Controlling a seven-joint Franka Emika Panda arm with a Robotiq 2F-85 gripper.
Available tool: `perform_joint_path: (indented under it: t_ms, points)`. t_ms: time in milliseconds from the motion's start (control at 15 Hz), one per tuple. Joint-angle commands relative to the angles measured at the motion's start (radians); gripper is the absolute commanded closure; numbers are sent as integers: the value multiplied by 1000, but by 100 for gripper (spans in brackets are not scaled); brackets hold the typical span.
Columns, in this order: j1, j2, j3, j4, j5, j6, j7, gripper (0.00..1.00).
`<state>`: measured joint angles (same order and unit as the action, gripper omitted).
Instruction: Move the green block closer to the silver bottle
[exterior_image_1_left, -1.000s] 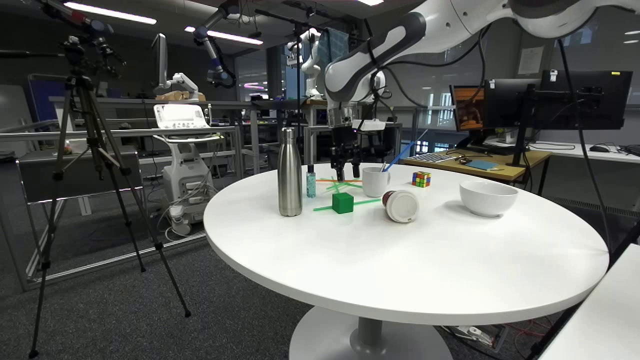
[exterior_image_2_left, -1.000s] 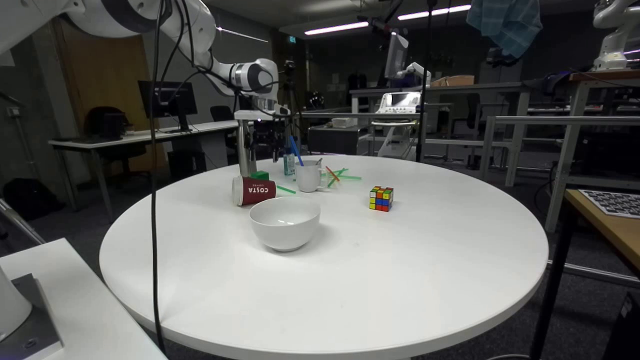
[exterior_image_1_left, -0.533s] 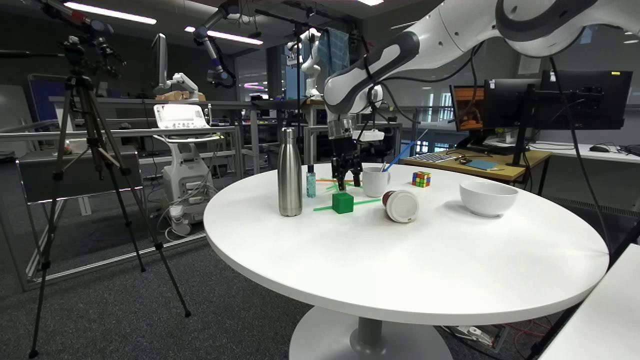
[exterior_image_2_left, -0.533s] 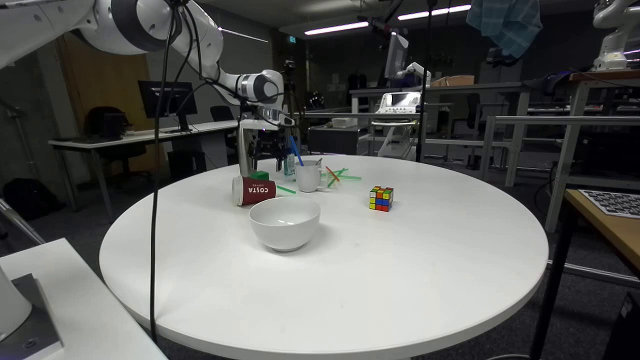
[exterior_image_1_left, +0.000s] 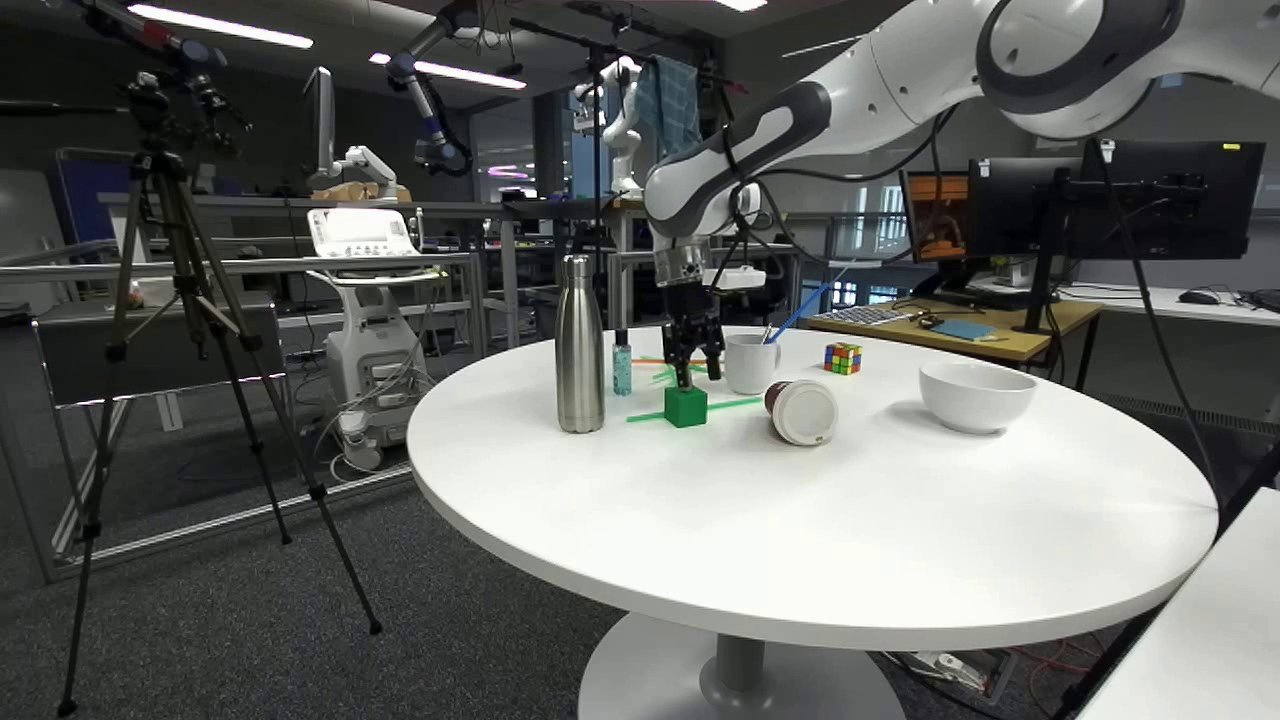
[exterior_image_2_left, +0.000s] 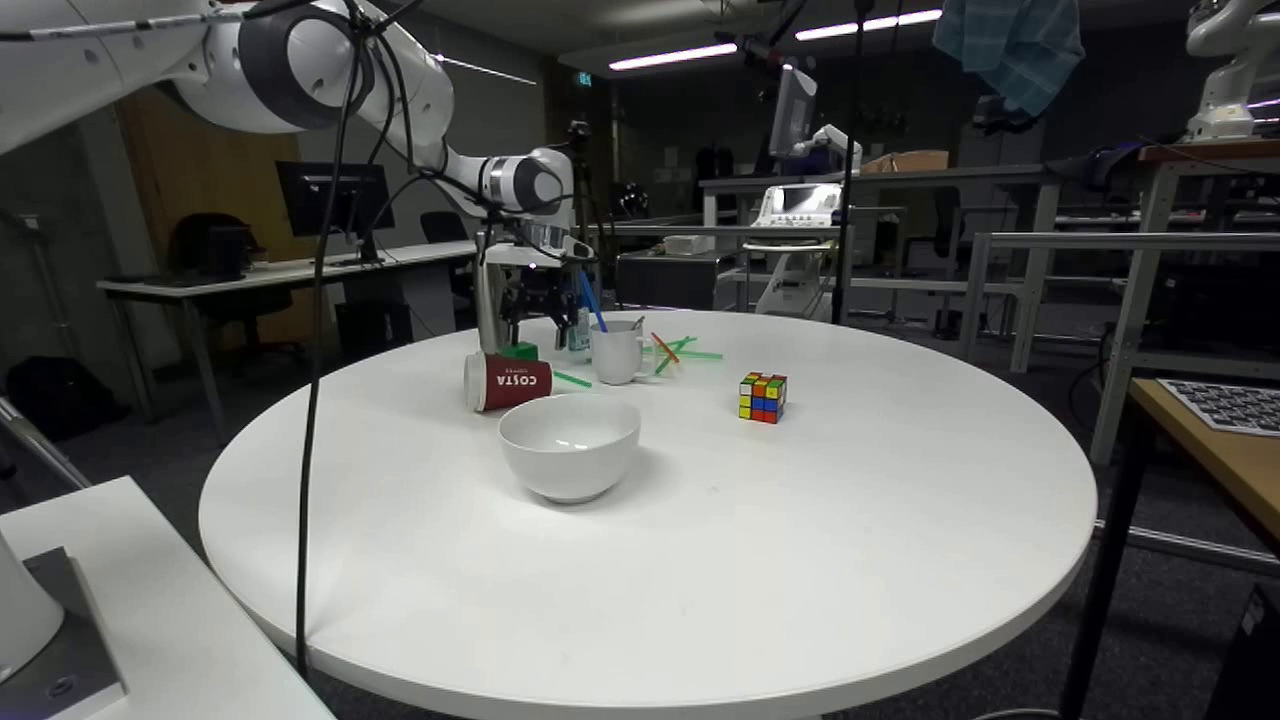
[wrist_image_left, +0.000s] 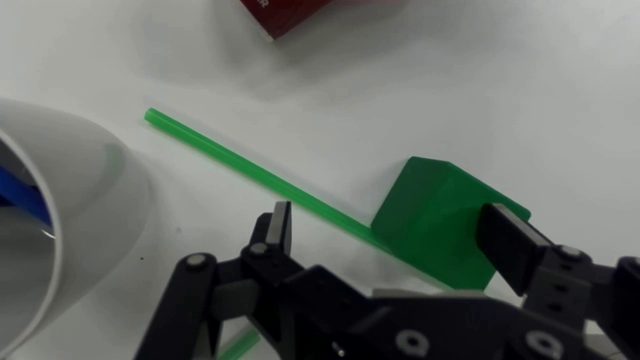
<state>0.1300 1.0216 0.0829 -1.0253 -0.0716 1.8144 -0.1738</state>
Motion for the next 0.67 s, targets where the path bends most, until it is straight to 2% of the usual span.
perform_joint_path:
  t_ms: [0, 600]
  points:
    - [0, 50, -3, 98, 1, -65, -15, 0]
    - [-3, 71, 0, 144, 4, -94, -28, 0]
